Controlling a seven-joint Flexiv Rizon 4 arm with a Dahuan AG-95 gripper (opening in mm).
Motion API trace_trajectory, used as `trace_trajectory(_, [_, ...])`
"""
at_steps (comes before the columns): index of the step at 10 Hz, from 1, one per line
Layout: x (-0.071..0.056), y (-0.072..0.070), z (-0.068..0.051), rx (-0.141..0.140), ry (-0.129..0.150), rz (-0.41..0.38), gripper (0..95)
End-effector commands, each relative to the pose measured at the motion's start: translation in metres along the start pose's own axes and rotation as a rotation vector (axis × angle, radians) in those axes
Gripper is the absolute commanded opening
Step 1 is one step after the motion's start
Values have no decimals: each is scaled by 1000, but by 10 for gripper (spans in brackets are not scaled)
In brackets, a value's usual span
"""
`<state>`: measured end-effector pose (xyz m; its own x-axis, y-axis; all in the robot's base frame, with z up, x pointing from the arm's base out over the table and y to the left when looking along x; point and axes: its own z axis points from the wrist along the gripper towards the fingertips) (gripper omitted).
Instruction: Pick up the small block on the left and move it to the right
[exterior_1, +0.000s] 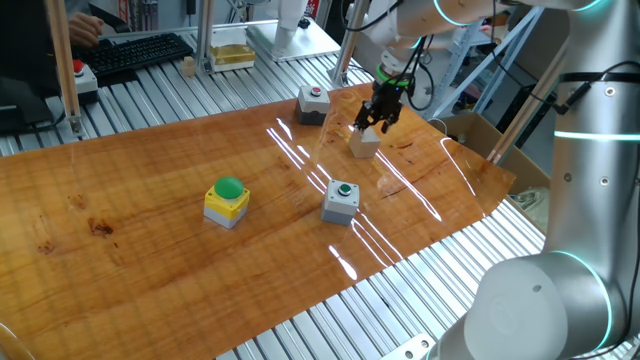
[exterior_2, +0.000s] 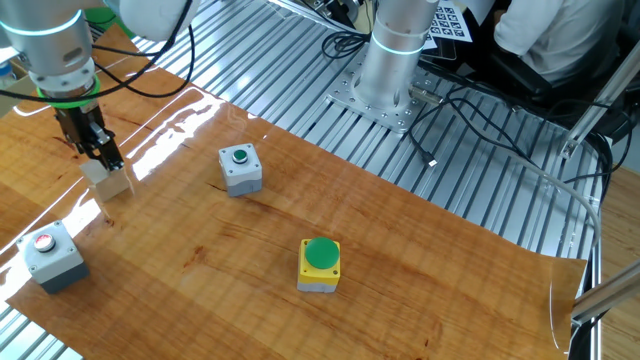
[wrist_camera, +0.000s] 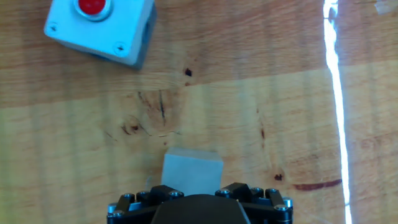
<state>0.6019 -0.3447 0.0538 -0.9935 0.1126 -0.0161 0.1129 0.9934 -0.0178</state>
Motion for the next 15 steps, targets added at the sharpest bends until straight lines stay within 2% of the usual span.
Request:
trace_trajectory(1, [0,0,1,-16,-5,18,760])
trace_trajectory(2, [-1,1,4,-27,-8,35,760])
trace_trajectory(4, [-1,2,8,-31,-14,52,760])
trace_trajectory(7, [-1,2,12,-47,-9,63,760])
trace_trajectory(8, [-1,2,13,-51,-10,63,570])
trace_trajectory(9, [-1,2,13,-48,-21,39,190])
trace_trajectory(10, [-1,3,12,-45,-34,31,0])
trace_trajectory(15, [0,9,8,-36,-30,51,0])
